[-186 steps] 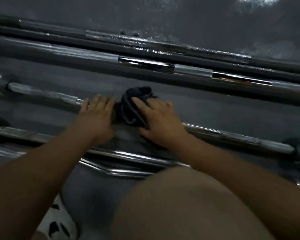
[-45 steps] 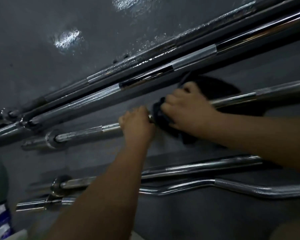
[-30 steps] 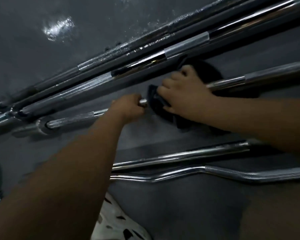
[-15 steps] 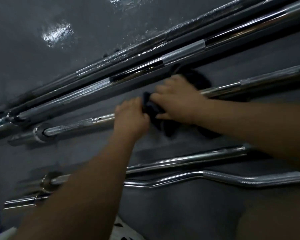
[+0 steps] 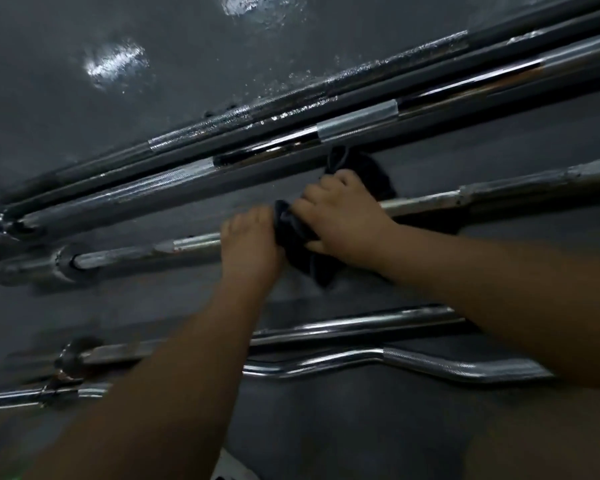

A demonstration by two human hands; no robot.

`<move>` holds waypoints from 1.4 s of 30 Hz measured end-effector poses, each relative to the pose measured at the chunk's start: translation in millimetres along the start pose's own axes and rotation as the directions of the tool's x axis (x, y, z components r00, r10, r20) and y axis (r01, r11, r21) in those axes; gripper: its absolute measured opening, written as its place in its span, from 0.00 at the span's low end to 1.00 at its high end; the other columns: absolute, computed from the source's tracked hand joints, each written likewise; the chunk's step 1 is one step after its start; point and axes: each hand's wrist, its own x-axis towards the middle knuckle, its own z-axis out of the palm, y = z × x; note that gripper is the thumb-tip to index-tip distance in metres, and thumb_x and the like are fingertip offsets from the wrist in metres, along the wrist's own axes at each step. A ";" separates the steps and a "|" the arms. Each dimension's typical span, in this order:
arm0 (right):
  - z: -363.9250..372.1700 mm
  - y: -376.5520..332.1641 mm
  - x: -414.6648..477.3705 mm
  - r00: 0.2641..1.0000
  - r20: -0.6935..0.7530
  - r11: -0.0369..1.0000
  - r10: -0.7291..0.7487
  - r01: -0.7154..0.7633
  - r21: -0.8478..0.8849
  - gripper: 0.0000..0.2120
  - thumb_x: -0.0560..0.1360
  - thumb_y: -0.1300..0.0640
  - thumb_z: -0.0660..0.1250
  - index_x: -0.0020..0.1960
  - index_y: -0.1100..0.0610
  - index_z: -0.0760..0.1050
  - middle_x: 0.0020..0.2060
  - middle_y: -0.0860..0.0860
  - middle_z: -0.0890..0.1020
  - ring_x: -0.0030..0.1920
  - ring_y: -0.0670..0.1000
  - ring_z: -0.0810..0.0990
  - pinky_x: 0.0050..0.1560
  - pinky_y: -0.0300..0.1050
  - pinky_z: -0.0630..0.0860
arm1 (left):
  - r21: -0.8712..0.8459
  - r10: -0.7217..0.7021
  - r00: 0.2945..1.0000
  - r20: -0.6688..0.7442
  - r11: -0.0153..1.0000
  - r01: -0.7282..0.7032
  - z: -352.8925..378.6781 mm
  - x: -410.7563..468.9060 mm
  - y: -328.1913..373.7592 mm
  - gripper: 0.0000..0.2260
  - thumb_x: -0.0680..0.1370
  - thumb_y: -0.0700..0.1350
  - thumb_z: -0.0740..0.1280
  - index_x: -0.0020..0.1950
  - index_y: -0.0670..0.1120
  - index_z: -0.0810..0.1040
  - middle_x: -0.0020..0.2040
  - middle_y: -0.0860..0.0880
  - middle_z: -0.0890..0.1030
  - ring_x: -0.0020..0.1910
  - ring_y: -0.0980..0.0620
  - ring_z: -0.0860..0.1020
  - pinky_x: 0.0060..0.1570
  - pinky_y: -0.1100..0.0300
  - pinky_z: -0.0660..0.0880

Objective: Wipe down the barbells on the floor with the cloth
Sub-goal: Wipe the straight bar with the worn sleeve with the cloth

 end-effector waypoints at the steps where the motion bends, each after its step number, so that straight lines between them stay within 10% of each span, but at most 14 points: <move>1: 0.5 1.1 -1.9 1.000 0.013 1.000 -0.017 0.017 0.012 0.31 0.62 0.38 0.76 0.60 0.53 0.77 0.52 0.54 0.81 0.53 0.60 0.78 0.56 0.55 0.70 | 0.018 0.014 0.998 -0.058 1.000 -0.013 4.1 -10.4 0.4 0.15 0.70 0.50 0.63 0.55 0.49 0.75 0.49 0.44 0.81 0.50 0.39 0.77 0.49 0.50 0.69; 8: -21.8 107.0 -118.9 0.984 -0.056 0.985 0.172 -0.171 0.014 0.33 0.62 0.45 0.80 0.64 0.54 0.78 0.55 0.57 0.81 0.55 0.63 0.79 0.58 0.59 0.73 | -0.160 0.140 0.860 0.491 0.985 -0.069 -26.0 33.9 -11.6 0.07 0.71 0.47 0.64 0.48 0.53 0.71 0.55 0.42 0.81 0.54 0.41 0.78 0.48 0.56 0.70; 14: 0.0 29.2 -35.8 0.996 -0.044 0.997 0.071 -0.070 0.020 0.27 0.60 0.44 0.75 0.56 0.52 0.79 0.49 0.53 0.82 0.50 0.59 0.79 0.56 0.54 0.70 | 0.015 0.065 0.997 -0.049 0.998 -0.064 -5.6 -5.1 64.6 0.13 0.72 0.50 0.68 0.54 0.48 0.75 0.51 0.43 0.81 0.52 0.39 0.78 0.50 0.51 0.68; 19: -16.7 106.8 -117.6 0.984 -0.129 0.990 0.124 -0.114 0.082 0.29 0.65 0.48 0.76 0.65 0.52 0.77 0.58 0.55 0.80 0.57 0.61 0.78 0.59 0.55 0.69 | -0.157 0.132 0.810 0.572 0.986 -0.050 -44.6 45.7 46.3 0.11 0.73 0.48 0.70 0.55 0.51 0.79 0.56 0.43 0.81 0.53 0.44 0.79 0.51 0.55 0.73; 26: -14.3 73.7 -88.5 0.950 -0.054 0.951 0.307 -0.309 -0.032 0.22 0.62 0.54 0.73 0.55 0.54 0.78 0.50 0.54 0.80 0.54 0.59 0.77 0.62 0.57 0.64 | -0.057 0.047 0.999 0.023 0.997 -0.046 -18.6 0.8 157.7 0.12 0.70 0.46 0.66 0.53 0.47 0.75 0.50 0.44 0.81 0.51 0.40 0.77 0.51 0.50 0.68; 31: -36.8 156.3 -170.6 0.952 0.022 0.951 0.305 -0.303 -0.068 0.41 0.58 0.49 0.82 0.69 0.54 0.73 0.64 0.58 0.77 0.62 0.62 0.76 0.65 0.61 0.65 | -0.257 0.205 0.782 0.589 0.965 -0.059 -53.6 59.0 133.3 0.09 0.72 0.46 0.70 0.52 0.50 0.79 0.55 0.42 0.81 0.52 0.42 0.79 0.52 0.55 0.74; 34: -47.9 175.0 -198.6 0.801 0.021 0.798 0.598 -0.592 -0.114 0.36 0.61 0.52 0.80 0.67 0.54 0.74 0.63 0.57 0.77 0.64 0.61 0.74 0.67 0.63 0.62 | -0.110 0.184 0.964 0.193 0.980 -0.165 -26.4 32.1 162.5 0.11 0.71 0.44 0.66 0.53 0.47 0.76 0.52 0.41 0.79 0.50 0.39 0.77 0.51 0.51 0.72; 37: -28.4 126.5 -163.3 0.732 -0.090 0.724 0.675 -0.681 -0.110 0.23 0.60 0.57 0.73 0.55 0.55 0.77 0.53 0.56 0.79 0.57 0.61 0.75 0.64 0.58 0.64 | -0.051 0.093 0.993 -0.079 0.994 -0.097 -10.1 -8.7 192.5 0.11 0.68 0.43 0.64 0.50 0.45 0.74 0.47 0.41 0.78 0.48 0.39 0.75 0.51 0.49 0.66; 40: -25.6 115.0 -151.4 0.854 -0.075 0.856 0.516 -0.517 0.002 0.25 0.63 0.58 0.68 0.61 0.55 0.77 0.55 0.55 0.79 0.58 0.60 0.75 0.66 0.57 0.66 | -0.093 0.135 0.965 0.227 0.989 -0.116 -20.5 27.1 184.4 0.13 0.72 0.48 0.66 0.55 0.47 0.77 0.54 0.41 0.80 0.54 0.40 0.78 0.56 0.50 0.69; 42: -37.7 150.0 -185.1 0.897 -0.061 0.898 0.438 -0.440 -0.022 0.30 0.63 0.60 0.69 0.66 0.56 0.74 0.60 0.56 0.78 0.60 0.60 0.75 0.64 0.55 0.68 | -0.164 0.218 0.811 0.543 0.975 -0.152 -42.9 66.7 176.8 0.17 0.72 0.50 0.68 0.58 0.46 0.78 0.58 0.40 0.80 0.54 0.41 0.78 0.57 0.54 0.74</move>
